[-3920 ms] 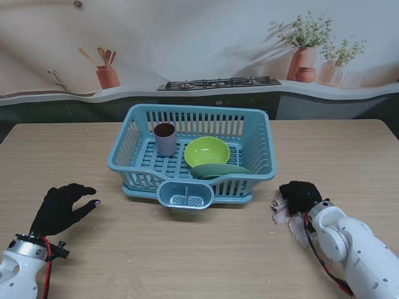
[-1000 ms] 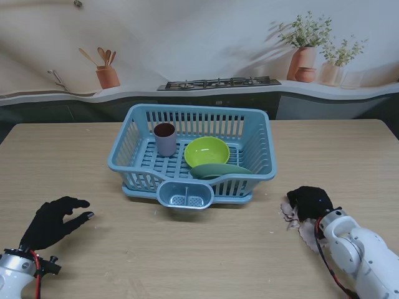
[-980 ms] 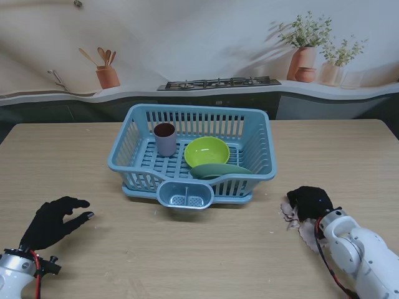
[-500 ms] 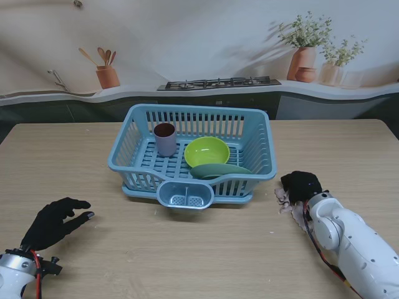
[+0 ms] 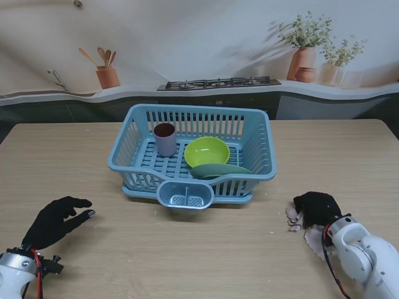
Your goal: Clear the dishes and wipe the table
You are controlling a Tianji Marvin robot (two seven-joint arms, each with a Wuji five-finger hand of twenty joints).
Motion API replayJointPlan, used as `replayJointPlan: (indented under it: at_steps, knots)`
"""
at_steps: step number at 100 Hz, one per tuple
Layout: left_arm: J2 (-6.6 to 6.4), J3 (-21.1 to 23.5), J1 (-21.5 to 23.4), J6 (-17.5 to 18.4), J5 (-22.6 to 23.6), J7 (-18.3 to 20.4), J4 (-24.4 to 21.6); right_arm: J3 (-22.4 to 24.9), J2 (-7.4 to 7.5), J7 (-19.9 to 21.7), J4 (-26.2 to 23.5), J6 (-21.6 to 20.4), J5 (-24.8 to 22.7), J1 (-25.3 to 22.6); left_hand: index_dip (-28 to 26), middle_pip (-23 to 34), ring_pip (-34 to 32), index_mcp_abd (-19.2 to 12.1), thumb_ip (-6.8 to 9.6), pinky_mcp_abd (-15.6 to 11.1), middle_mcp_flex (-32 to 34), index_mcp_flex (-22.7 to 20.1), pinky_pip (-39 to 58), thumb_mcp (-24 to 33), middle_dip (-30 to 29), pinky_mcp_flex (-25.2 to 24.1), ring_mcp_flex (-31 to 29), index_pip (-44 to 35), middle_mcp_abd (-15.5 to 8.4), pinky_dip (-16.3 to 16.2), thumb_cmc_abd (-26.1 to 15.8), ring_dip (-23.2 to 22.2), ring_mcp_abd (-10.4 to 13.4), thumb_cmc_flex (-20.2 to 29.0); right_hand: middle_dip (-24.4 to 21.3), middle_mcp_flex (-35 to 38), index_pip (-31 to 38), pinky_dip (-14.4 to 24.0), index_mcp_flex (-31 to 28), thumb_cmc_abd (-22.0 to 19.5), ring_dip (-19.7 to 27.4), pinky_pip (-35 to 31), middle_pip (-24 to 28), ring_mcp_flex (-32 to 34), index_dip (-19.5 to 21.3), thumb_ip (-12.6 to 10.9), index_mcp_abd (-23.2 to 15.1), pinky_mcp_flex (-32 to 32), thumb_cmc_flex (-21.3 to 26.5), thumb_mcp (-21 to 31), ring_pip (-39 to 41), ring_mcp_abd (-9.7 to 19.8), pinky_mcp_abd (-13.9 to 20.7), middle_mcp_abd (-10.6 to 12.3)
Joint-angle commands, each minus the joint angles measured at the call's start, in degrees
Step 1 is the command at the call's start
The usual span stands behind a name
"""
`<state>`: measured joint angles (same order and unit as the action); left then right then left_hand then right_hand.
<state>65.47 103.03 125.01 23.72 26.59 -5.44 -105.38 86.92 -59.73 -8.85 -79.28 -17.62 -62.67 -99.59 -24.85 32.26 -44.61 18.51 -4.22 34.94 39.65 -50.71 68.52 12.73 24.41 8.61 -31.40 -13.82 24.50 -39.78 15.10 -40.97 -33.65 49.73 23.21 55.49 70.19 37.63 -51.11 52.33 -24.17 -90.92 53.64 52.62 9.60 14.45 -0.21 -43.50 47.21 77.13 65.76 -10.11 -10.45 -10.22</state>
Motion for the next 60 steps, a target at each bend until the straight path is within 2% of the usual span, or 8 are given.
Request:
replayJointPlan:
  at_steps: [1,14,25,60]
  knots:
    - [0.07,-0.13,0.37,-0.23,-0.36,1.0,-0.75,0.64,0.73,0.89,-0.28,-0.68,-0.38,-2.36,0.11,-0.33,-0.03,0.56,1.79,-0.63,-0.97,-1.47,-1.42,-1.6,-1.42,-0.77,1.12,0.64,1.21,0.96,-2.63,0.06,-1.61,0.42,-0.88,1.04,0.47,0.33,-1.92,-0.73,-0.27,0.09,-0.52,1.37,0.15,0.85,0.34,0.3,1.85,1.46,0.67,-2.6,1.35,0.25]
    - [0.05,-0.08,0.31,-0.01,-0.46,1.11,-0.63,2.24,0.69,1.31,-1.63,-1.86,-0.64,-4.1,0.09,-0.34,-0.03,0.48,1.82,-0.63,-0.93,-1.47,-1.41,-1.79,-1.43,-0.77,1.07,0.62,1.2,0.98,-2.64,0.07,-1.63,0.48,-0.95,1.06,0.51,0.3,-1.95,-0.75,-0.19,0.12,-0.49,1.4,0.12,0.87,0.35,0.28,1.8,1.43,0.71,-2.53,1.38,0.24]
    - [-0.01,-0.07,0.31,-0.08,-0.69,1.46,-0.65,0.85,0.74,1.18,-0.23,-1.05,-0.43,-2.52,0.08,-0.32,-0.01,0.5,1.84,-0.64,-0.94,-1.5,-1.41,-1.92,-1.42,-0.78,1.11,0.61,1.15,0.99,-2.75,0.07,-1.62,0.56,-0.99,0.98,0.52,0.28,-1.91,-0.72,-0.13,0.12,-0.5,1.35,0.1,0.87,0.3,0.27,1.81,1.42,0.7,-2.59,1.41,0.15]
    - [0.09,-0.12,0.32,-0.15,-0.29,0.85,-0.45,-11.57,1.05,0.22,10.07,4.43,1.62,11.7,0.06,-0.32,-0.02,0.47,1.88,-0.69,-0.92,-1.51,-1.45,-2.35,-1.42,-0.82,1.08,0.6,1.21,1.05,-2.86,0.06,-1.6,0.71,-1.04,0.93,0.6,0.18,-1.9,-0.81,0.25,-0.01,-0.37,1.25,0.07,0.88,0.24,0.32,1.78,1.36,0.87,-2.73,1.32,0.2]
